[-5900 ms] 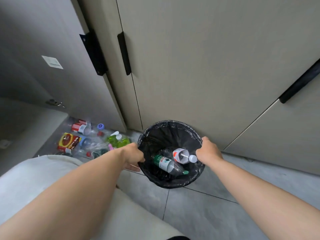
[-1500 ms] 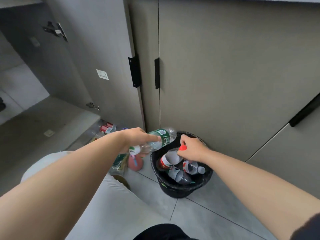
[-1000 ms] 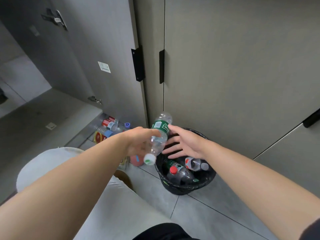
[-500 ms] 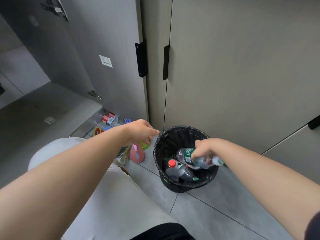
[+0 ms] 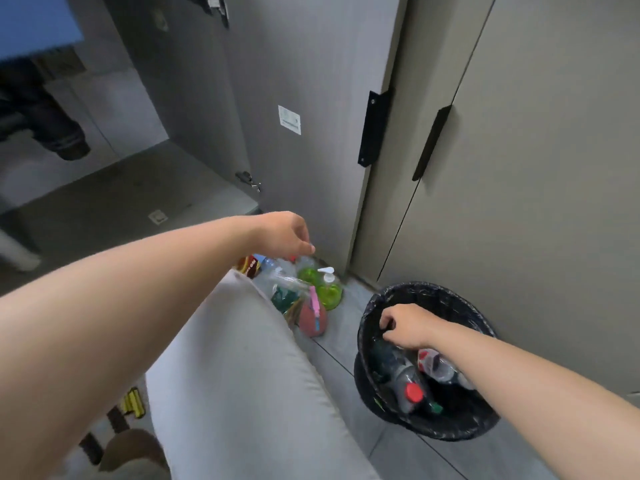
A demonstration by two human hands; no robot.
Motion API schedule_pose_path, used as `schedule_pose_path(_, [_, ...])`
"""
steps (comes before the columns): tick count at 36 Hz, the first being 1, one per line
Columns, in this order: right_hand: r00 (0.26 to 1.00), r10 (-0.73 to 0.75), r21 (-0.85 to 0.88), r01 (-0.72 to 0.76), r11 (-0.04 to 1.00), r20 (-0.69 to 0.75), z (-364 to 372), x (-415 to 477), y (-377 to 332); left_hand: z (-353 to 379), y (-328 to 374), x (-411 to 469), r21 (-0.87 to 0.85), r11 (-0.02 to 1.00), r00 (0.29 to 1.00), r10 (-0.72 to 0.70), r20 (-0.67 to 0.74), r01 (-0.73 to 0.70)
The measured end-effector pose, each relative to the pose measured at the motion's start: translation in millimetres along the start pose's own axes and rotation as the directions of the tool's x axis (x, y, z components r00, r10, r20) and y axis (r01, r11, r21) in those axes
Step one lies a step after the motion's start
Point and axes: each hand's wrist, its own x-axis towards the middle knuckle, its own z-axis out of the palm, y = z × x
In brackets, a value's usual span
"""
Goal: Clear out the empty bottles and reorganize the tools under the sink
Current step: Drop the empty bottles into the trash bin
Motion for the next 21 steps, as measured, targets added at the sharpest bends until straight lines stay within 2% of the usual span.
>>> schedule_pose_path(3, [0.987, -0.049, -0.022, 0.046, 0.999, -0.156, -24, 9, -34, -14, -43, 11, 0.079, 0.996, 0.998, -0.043, -0.051, 0.047])
schedule_pose_path(5, [0.954, -0.056, 0.010, 0.062, 0.998, -0.295, -39, 15, -61, -19, -79, 20, 0.065, 0.993, 0.993, -0.090, -0.079, 0.095])
schedule_pose_path(7, [0.925, -0.090, 0.026, 0.107, 0.994, -0.370, -54, 27, -91, -20, -118, 30, 0.022, 0.987, 0.982, -0.153, -0.115, 0.156])
schedule_pose_path(11, [0.928, -0.255, 0.035, 0.274, 0.961, -0.272, -72, 74, -155, -4, -188, 43, -0.080, 0.970, 0.943, -0.241, -0.230, 0.229])
schedule_pose_path(13, [0.933, -0.283, 0.082, 0.307, 0.948, -0.220, -70, 110, -184, 10, -216, 48, -0.110, 0.962, 0.922, -0.270, -0.276, 0.249])
schedule_pose_path(18, [0.971, -0.222, 0.223, 0.235, 0.946, -0.085, -37, 212, -235, 56, -263, 69, -0.155, 0.959, 0.916, -0.272, -0.294, 0.235])
schedule_pose_path(21, [0.991, -0.122, 0.197, 0.130, 0.972, -0.056, -11, 266, -252, 88, -287, 87, -0.306, 0.922, 0.920, -0.315, -0.235, 0.238])
